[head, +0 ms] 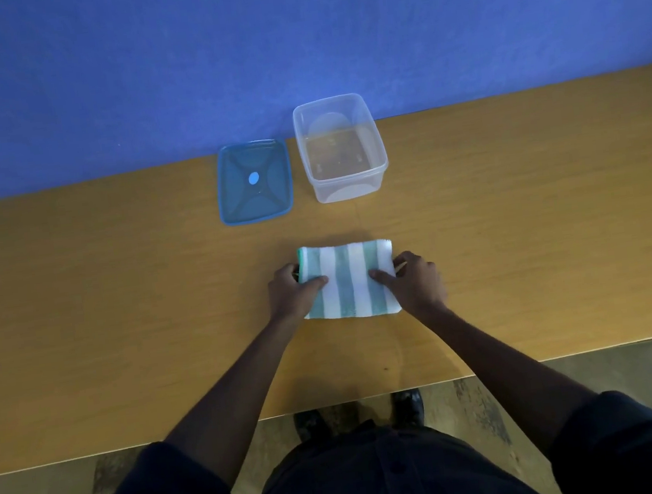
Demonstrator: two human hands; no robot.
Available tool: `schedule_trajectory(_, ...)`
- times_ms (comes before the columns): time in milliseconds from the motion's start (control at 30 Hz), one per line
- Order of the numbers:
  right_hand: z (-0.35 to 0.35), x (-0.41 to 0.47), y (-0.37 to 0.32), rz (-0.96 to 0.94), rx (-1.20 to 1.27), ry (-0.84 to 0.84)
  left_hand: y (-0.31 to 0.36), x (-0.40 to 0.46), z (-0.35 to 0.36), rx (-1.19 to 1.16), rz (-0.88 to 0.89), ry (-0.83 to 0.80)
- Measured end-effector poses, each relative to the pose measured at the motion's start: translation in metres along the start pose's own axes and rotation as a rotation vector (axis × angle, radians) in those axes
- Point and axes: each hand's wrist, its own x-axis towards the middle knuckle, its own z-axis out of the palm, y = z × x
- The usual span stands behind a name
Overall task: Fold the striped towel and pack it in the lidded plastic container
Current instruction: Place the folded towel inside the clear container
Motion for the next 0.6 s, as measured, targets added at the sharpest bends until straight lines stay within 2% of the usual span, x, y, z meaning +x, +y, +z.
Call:
schedule_trajectory(133,-0.002,0.004,-0.002,0.015,-0.058,-0.019,-0.002,-0.006,-0.001,0.233,-0.055,0.050)
schedule_trajectory(233,-0.003,0.012,-0.005,0.061,0.094,-0.159,0.000,-0.007,-0.001,0.311,-0.074,0.016)
schedule_trajectory(300,-0.007,0.017,-0.009,0.140,0.206,-0.250,0.002,-0.007,-0.002,0.269,-0.077,-0.010)
schedule_trajectory(433,-0.019,0.021,-0.016,0.278,0.449,-0.462,0.002,-0.004,-0.007,0.038,-0.099,-0.048)
schedule_trajectory(600,-0.041,0.014,-0.028,0.315,0.601,-0.571,0.007,0.005,-0.013,-0.137,-0.088,-0.055)
